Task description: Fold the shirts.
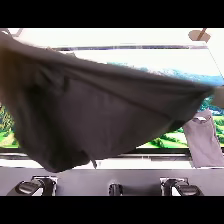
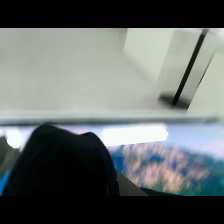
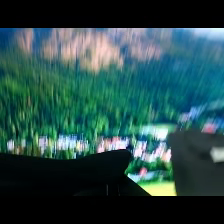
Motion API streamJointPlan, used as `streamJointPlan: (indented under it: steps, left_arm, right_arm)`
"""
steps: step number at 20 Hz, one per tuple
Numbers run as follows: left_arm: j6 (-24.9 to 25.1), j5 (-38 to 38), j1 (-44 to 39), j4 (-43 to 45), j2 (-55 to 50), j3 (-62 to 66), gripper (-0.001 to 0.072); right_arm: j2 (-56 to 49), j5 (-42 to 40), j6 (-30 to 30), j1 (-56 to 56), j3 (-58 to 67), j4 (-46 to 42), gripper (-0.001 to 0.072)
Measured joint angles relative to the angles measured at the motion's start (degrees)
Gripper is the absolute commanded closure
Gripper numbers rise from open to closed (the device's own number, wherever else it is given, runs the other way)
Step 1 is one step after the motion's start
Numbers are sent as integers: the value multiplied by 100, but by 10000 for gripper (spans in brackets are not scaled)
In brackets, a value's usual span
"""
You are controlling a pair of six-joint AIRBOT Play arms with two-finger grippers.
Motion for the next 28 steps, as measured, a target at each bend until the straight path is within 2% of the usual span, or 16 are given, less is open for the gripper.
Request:
streamJointPlan:
  steps: [2, 8, 11, 12, 13, 14, 15, 16, 17, 19, 21, 22, 23, 25, 28]
  left_arm:
    - [-61, 4, -2, 149, -560, -442, 679]
    - [-109, -525, -2, 173, -2503, -977, 678]
    - [-120, -407, -76, -92, -3110, -1038, 677]
    - [-120, -339, -118, -160, -3241, -1049, 624]
    - [-120, -232, -155, -212, -3338, -1056, 428]
    - [-122, -146, -192, -258, -3394, -1036, 97]
    - [-122, 33, -199, -282, -3429, -962, 6]
    - [-125, 280, -168, -280, -3458, -839, 8]
    - [-125, 638, -94, -205, -3473, -673, 42]
    - [-122, 1526, 166, 76, -3451, -435, 45]
    - [-116, 2422, 584, 332, -3318, -487, 61]
    - [-105, 2833, 837, 358, -3198, -678, 137]
    - [-68, 3104, 1067, 352, -3042, -964, 156]
    - [76, 3357, 1576, 111, -2634, -1871, 158]
    - [304, 3077, 2295, -636, -2153, -3276, 161]
  right_arm:
    - [-669, -70, 66, 0, -476, 216, 663]
    - [-2830, -1659, 238, -2, -1132, 1014, 663]
    - [-3506, -2218, 280, -2, -1202, 1508, 662]
    - [-3652, -2356, 319, 0, -1215, 1613, 606]
    - [-3768, -2507, 378, -2, -1220, 1705, 374]
    - [-3829, -2594, 417, -4, -1191, 1770, 55]
    - [-3851, -2647, 448, -7, -1115, 1797, 9]
    - [-3849, -2618, 444, -7, -1005, 1746, 9]
    - [-3818, -2516, 393, -2, -850, 1574, 13]
    - [-3716, -2197, 361, -72, -540, 940, 44]
    - [-3587, -1873, 485, -345, -358, 487, 105]
    - [-3547, -1633, 522, -525, -313, 407, 106]
    - [-3523, -1340, 544, -750, -293, 361, 108]
    - [-3480, -815, 540, -1231, -361, 374, 175]
    - [-3453, -201, 483, -1843, -623, 715, 175]
